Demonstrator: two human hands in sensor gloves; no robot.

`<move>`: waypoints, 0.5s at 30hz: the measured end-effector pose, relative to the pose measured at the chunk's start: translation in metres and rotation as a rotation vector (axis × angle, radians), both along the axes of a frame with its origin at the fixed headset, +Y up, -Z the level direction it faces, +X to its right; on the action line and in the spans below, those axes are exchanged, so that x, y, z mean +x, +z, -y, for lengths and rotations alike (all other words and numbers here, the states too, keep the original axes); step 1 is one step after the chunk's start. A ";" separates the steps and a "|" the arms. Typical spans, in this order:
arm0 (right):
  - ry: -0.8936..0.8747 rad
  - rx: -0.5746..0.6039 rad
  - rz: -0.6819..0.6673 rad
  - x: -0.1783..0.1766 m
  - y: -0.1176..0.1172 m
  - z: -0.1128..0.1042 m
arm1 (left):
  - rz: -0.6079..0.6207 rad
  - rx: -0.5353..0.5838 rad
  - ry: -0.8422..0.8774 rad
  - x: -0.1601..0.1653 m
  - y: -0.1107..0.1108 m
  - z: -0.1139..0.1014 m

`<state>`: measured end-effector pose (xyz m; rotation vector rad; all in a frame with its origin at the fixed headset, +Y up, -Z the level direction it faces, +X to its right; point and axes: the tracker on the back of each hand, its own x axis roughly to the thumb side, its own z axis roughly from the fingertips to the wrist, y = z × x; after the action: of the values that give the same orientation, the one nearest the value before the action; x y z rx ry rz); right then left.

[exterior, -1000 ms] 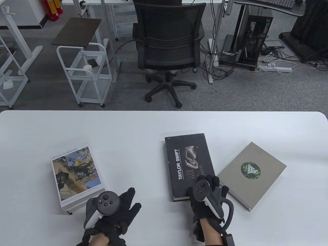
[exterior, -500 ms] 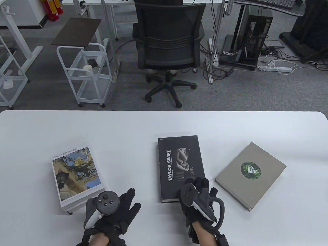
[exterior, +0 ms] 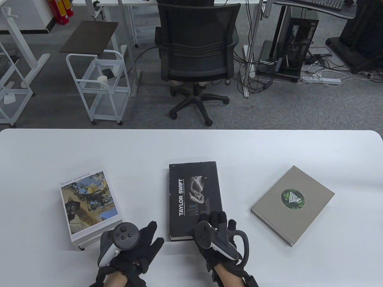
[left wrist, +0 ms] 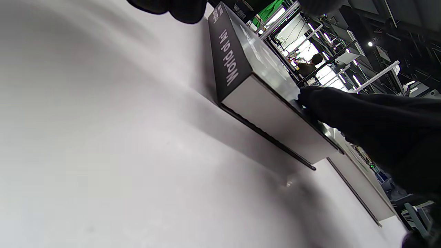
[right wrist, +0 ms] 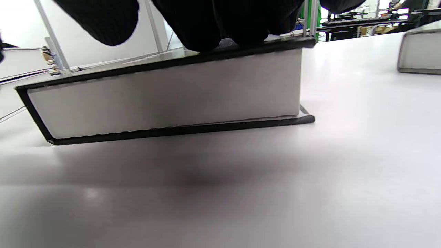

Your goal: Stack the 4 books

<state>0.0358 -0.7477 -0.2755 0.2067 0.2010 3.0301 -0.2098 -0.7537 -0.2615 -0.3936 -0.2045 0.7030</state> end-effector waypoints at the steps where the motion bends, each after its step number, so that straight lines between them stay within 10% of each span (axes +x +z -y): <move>1: 0.005 0.002 -0.015 -0.002 0.001 -0.001 | 0.000 -0.001 0.001 0.000 0.000 0.000; 15: 0.049 0.090 -0.173 -0.031 0.017 -0.014 | -0.002 -0.005 -0.001 0.000 -0.001 0.001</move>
<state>0.0046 -0.7336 -0.2584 0.4786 0.0839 3.0724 -0.2096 -0.7548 -0.2626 -0.3973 -0.2010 0.7033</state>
